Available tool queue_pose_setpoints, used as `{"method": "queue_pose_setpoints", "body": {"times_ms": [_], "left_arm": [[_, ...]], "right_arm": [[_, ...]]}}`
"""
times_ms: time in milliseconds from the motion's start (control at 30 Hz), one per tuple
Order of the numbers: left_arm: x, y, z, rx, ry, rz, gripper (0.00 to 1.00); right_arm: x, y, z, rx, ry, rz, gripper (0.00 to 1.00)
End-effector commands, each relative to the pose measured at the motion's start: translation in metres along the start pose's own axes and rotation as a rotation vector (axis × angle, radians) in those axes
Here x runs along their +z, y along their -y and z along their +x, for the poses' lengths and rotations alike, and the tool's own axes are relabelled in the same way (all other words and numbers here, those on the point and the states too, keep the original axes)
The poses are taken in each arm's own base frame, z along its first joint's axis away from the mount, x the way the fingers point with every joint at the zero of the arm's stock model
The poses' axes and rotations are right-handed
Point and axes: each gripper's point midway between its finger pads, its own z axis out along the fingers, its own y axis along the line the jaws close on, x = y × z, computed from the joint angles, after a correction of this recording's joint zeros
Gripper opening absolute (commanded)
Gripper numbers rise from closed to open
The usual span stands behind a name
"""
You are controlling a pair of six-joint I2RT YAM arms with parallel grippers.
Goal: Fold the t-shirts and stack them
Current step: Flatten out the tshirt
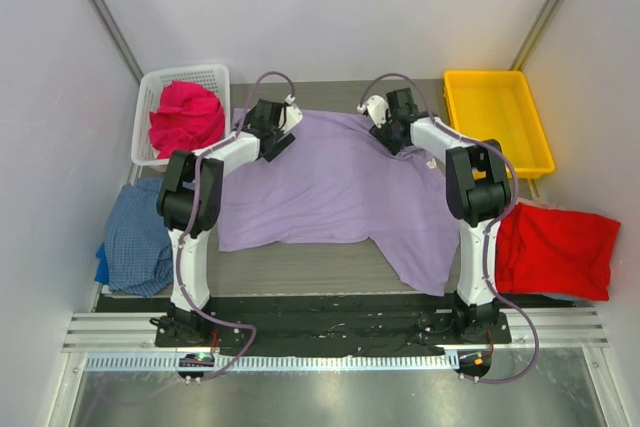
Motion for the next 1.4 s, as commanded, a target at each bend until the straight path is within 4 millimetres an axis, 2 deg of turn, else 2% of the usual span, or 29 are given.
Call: {"method": "queue_pose_setpoints", "body": {"times_ms": [0,167,200,267,300,333,400,433,500,633,800,1133,1267,1367], "left_arm": [[-0.023,-0.022,-0.019,-0.074,0.063,-0.055,0.95],[-0.023,-0.025,-0.021,-0.094,0.076,-0.068,0.95],[-0.023,-0.024,-0.021,-0.097,0.075,-0.067,0.95],[-0.022,-0.022,-0.020,-0.100,0.072,-0.064,0.95],[-0.021,-0.022,-0.021,-0.100,0.074,-0.062,0.95],[-0.021,-0.020,-0.020,-0.100,0.073,-0.059,0.95],[-0.021,-0.020,-0.019,-0.103,0.069,-0.064,0.95],[-0.020,-0.019,-0.018,-0.104,0.071,-0.067,0.95],[-0.019,-0.019,-0.016,-0.102,0.067,-0.071,0.95],[-0.014,-0.018,-0.014,-0.095,0.061,-0.083,0.95],[-0.012,-0.016,-0.011,-0.092,0.052,-0.084,0.95],[-0.014,-0.007,-0.006,-0.089,0.050,-0.063,0.95],[-0.016,-0.015,-0.008,-0.103,0.060,-0.100,0.94],[-0.019,-0.027,-0.017,-0.135,0.096,-0.152,0.94]], "right_arm": [[-0.014,0.046,-0.036,0.077,0.064,0.173,0.54],[-0.025,0.089,-0.071,0.160,0.164,0.298,0.60],[-0.031,0.105,-0.084,0.180,0.207,0.335,0.63],[-0.022,0.114,-0.086,0.206,0.210,0.364,0.64],[-0.026,0.128,-0.095,0.219,0.237,0.392,0.64],[-0.012,0.127,-0.092,0.230,0.223,0.394,0.64],[-0.009,0.136,-0.102,0.241,0.250,0.408,0.64],[0.004,0.132,-0.098,0.242,0.239,0.399,0.64],[0.010,0.136,-0.103,0.250,0.261,0.405,0.64],[0.038,0.128,-0.097,0.254,0.253,0.390,0.64],[0.054,0.116,-0.087,0.283,0.237,0.356,0.64],[0.040,0.110,-0.067,0.316,0.214,0.342,0.63],[0.024,0.113,-0.067,0.341,0.231,0.359,0.62],[0.006,0.118,-0.070,0.370,0.253,0.385,0.62]]}}
